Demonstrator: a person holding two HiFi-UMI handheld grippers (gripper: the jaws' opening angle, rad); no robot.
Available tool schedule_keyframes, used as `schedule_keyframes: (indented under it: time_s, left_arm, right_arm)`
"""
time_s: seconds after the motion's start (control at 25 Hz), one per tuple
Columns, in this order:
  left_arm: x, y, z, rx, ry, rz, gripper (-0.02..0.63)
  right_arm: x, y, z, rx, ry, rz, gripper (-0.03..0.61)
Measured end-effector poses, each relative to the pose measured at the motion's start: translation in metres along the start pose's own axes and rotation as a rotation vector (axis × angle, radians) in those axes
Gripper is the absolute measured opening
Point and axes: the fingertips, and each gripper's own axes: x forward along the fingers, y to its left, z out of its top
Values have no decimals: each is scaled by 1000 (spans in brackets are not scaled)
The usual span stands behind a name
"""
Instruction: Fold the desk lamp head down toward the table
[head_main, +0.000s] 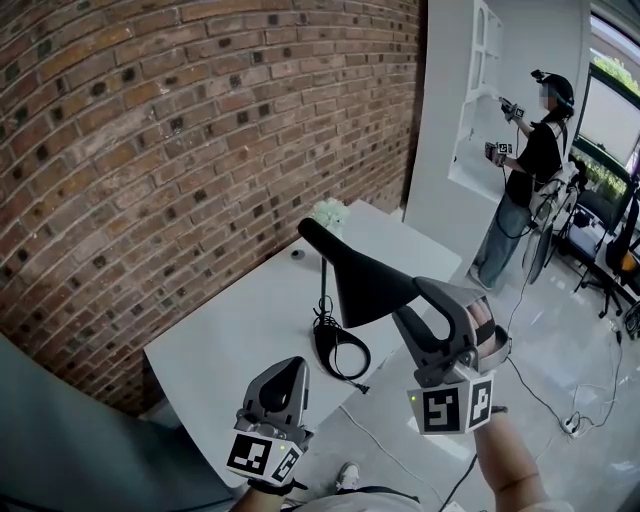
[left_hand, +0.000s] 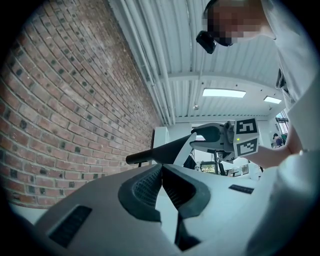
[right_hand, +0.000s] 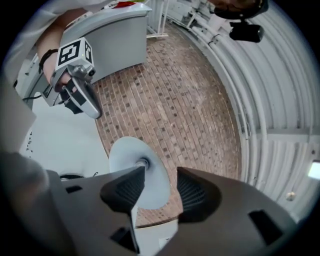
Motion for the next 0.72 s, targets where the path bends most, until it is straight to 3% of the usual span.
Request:
schedule_keyframes:
  time_s: [0.4,0.52,0.72]
  left_arm:
    - [1,4,0,8,-5,15,8]
    - [1,6,-2,7,-2,23,8]
    - [1,6,-3,10,-3,27,8]
  right_arm:
    - [3,18,6,-113,-53,74,191]
    - [1,28,2,-110,-50,101,131]
    - [-2,38,-1,-102,-53,122,95]
